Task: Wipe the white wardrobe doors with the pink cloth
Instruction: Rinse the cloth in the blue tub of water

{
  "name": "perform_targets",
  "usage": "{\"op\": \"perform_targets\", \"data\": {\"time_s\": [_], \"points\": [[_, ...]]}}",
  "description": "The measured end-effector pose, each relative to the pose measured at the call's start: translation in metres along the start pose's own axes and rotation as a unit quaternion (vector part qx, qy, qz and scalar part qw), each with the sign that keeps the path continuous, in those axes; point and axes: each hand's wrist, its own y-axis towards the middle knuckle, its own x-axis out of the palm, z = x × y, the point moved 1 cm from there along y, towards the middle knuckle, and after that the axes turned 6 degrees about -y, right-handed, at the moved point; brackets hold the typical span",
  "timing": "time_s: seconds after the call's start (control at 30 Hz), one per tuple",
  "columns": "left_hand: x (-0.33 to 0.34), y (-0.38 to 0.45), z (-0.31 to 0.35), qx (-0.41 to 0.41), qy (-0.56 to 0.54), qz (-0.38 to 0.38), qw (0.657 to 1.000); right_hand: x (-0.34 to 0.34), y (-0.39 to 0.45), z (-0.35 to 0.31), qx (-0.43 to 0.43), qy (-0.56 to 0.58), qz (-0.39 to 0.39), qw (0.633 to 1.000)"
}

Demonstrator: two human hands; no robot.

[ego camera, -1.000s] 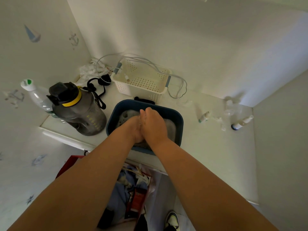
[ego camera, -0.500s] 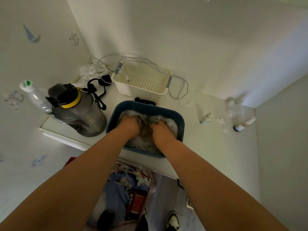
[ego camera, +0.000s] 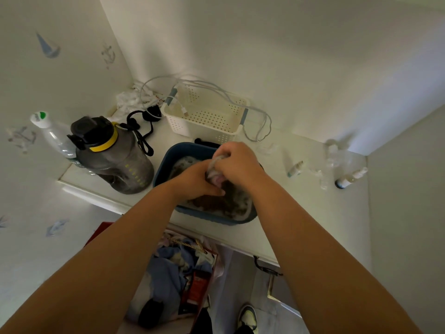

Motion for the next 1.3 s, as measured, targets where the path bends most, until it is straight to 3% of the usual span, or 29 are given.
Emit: {"op": "perform_targets", "data": {"time_s": [0.17,0.3,0.4,0.47,0.53,0.63,0.77,0.83,0.9,1.0,1.13,1.2,1.3], "points": [[0.0,-0.003,-0.01,-0.013,-0.08,0.042,0.996,-0.036,-0.016,-0.02,-0.047,0.061,0.096,0.992],[-0.011,-0.007,0.001,-0.044,-0.16,0.08,0.983,-0.046,-0.017,0.009,-0.012,0.003,0.119,0.993],[-0.009,-0.013,0.019,-0.04,-0.297,0.021,0.954,-0.029,-0.019,0.033,0.053,0.055,0.036,0.996],[-0.005,-0.014,0.028,-0.025,-0.347,0.025,0.937,-0.01,-0.021,0.041,0.072,0.118,-0.03,0.99],[-0.002,-0.015,0.028,-0.024,-0.384,0.015,0.923,0.008,-0.022,0.042,0.081,0.193,-0.081,0.974],[0.003,-0.017,0.025,-0.041,-0.433,-0.07,0.898,0.025,-0.022,0.04,0.097,0.307,-0.112,0.94],[0.001,-0.018,0.013,-0.081,-0.306,-0.055,0.947,0.032,-0.017,0.041,0.11,0.324,-0.122,0.932],[-0.001,-0.018,0.013,-0.066,-0.166,-0.033,0.983,0.03,-0.014,0.042,0.115,0.272,-0.111,0.949],[-0.005,-0.019,0.015,-0.016,0.025,0.039,0.999,0.028,-0.009,0.044,0.125,0.216,-0.099,0.963],[-0.005,-0.022,0.021,0.105,0.23,0.108,0.961,0.024,-0.003,0.049,0.127,0.119,-0.098,0.98],[0.004,-0.019,0.022,0.206,0.451,0.028,0.868,0.012,0.0,0.042,0.109,0.087,-0.122,0.983],[0.004,-0.015,0.015,0.241,0.479,0.023,0.844,0.007,0.0,0.037,0.104,0.107,-0.135,0.98],[-0.002,-0.007,0.004,0.299,0.459,0.038,0.836,0.001,-0.001,0.033,0.111,0.162,-0.16,0.967]]}}
